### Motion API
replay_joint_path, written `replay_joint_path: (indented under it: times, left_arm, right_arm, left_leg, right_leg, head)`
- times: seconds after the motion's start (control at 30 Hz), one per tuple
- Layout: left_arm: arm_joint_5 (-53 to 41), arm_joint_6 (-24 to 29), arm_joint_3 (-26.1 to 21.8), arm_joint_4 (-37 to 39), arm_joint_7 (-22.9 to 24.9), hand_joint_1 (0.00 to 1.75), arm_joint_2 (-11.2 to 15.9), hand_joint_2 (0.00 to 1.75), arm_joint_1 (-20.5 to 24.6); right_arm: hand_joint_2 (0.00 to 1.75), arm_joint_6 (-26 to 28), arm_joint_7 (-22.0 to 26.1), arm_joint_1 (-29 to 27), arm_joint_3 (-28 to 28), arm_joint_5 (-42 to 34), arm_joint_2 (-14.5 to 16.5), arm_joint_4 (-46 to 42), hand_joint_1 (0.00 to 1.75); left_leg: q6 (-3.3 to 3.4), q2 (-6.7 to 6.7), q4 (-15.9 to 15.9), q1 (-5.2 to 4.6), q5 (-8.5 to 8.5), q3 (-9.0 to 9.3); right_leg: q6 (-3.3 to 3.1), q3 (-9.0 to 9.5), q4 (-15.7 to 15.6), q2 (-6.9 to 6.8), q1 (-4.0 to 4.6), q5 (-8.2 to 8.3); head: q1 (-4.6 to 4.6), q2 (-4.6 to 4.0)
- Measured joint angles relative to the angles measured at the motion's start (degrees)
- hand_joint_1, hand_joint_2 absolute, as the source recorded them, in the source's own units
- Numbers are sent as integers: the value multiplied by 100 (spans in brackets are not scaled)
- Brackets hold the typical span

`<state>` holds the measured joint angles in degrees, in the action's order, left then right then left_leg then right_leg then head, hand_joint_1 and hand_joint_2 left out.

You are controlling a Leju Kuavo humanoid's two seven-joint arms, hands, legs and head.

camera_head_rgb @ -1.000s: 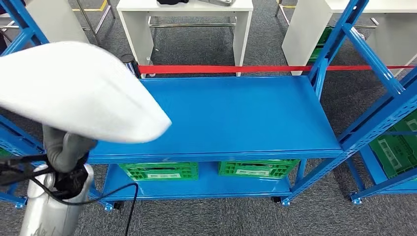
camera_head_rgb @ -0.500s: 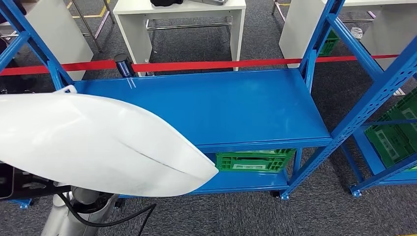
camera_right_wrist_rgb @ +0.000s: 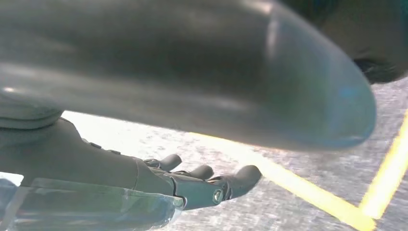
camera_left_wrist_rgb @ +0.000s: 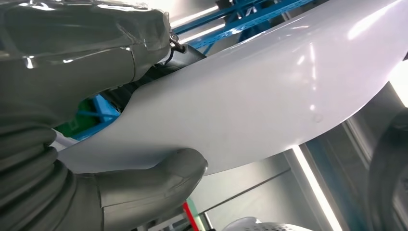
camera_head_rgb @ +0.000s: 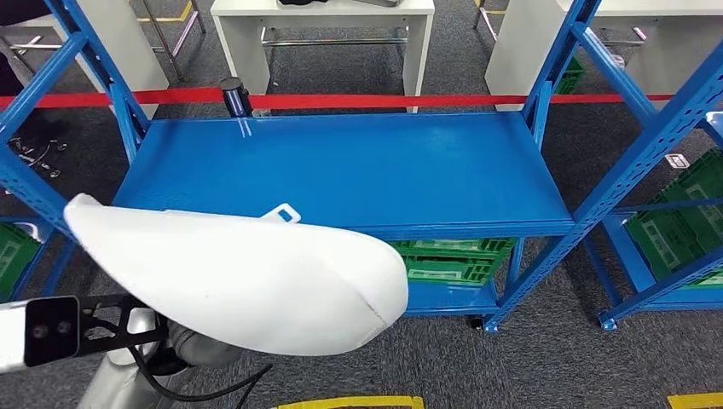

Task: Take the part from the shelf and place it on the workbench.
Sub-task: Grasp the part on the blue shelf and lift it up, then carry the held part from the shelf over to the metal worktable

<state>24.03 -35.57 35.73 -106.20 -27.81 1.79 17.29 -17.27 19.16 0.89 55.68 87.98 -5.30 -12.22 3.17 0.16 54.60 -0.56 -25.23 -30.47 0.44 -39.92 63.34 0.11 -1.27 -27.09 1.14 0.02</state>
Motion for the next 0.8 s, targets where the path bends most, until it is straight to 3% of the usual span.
replay_joint_path:
  times: [0.07,0.13,0.2,0.27,0.3,0.4,0.43,0.5,0.57,0.6,0.63,0.67,0.73,0.8]
  left_arm:
    - [-6,61,94,39,23,173,46,175,19]
    - [-9,111,164,86,42,173,86,175,38]
    - [-13,149,223,129,55,173,121,175,84]
    - [-12,173,271,156,63,173,153,175,142]
    - [-6,184,287,162,65,173,169,175,163]
    - [6,202,306,167,76,173,233,175,190]
    - [3,204,307,167,84,173,257,175,194]
    - [-6,203,318,168,94,173,295,175,199]
    - [-44,203,345,168,90,173,322,175,200]
    - [-74,204,361,168,78,173,335,175,199]
    - [-103,205,375,167,63,173,348,175,198]
    - [-124,206,387,163,50,173,360,175,199]
    - [-152,208,407,140,39,173,377,175,214]
    - [-180,217,421,91,36,173,391,175,231]
  right_arm:
    - [0,-32,30,-3,1,-1,-3,-24,0]
    - [0,-38,73,3,1,-2,-3,-30,0]
    - [0,-38,126,34,1,-10,-2,-30,0]
    - [0,-49,190,89,1,-28,9,-31,0]
    - [0,-60,221,110,1,-38,16,-31,0]
    - [0,-79,268,115,1,-62,57,-28,0]
    - [0,-77,269,112,2,-71,72,-27,0]
    - [0,-68,254,108,3,-88,97,-26,0]
    - [0,-41,219,92,3,-90,127,-26,0]
    - [0,-27,202,80,3,-91,147,-26,0]
    - [0,-16,189,71,3,-93,168,-26,0]
    - [0,-10,182,66,3,-94,191,-26,0]
    - [0,-5,181,62,3,-97,251,-25,0]
    - [0,-5,178,62,4,-103,314,-24,0]
  left_leg:
    - [-3,4,7,-11,139,-180]
    - [-21,10,25,-16,266,-360]
    - [-65,10,96,-10,372,-549]
    - [-128,14,206,-17,446,-702]
    - [-158,16,243,-22,477,-739]
    - [-247,5,278,8,526,-786]
    - [-284,-3,370,24,389,-827]
    - [-359,-14,878,56,-168,-975]
    - [-409,-16,1653,79,-675,-1125]
    - [-417,-15,1920,83,-759,-1128]
    - [-412,-16,2001,83,-726,-1042]
    - [-393,-18,1852,79,-607,-841]
    - [-297,-23,1041,55,-418,-203]
    - [-213,-25,318,9,-445,280]
  right_leg:
    - [8,-142,714,-1,-5,-394]
    - [127,-15,950,-3,-17,-384]
    - [238,524,366,-5,-39,-217]
    - [206,1048,-397,15,-28,-255]
    - [159,1156,-593,28,-14,-314]
    - [14,1085,-629,24,-3,-252]
    - [-38,1046,-632,10,-10,-197]
    - [-98,935,-631,-9,-19,-70]
    - [-101,790,-622,-11,-11,54]
    - [-95,713,-617,-12,-5,113]
    - [-89,641,-615,-12,1,168]
    - [-84,578,-614,-11,11,220]
    - [-66,492,-615,-4,32,313]
    - [-13,455,-628,-1,30,404]
  head:
    - [-9,0]
    - [-8,0]
    - [-9,0]
    - [-9,0]
    - [-5,0]
    - [10,0]
    - [15,0]
    - [22,0]
    - [27,0]
    - [27,0]
    - [28,0]
    - [28,0]
    - [27,0]
    - [22,0]
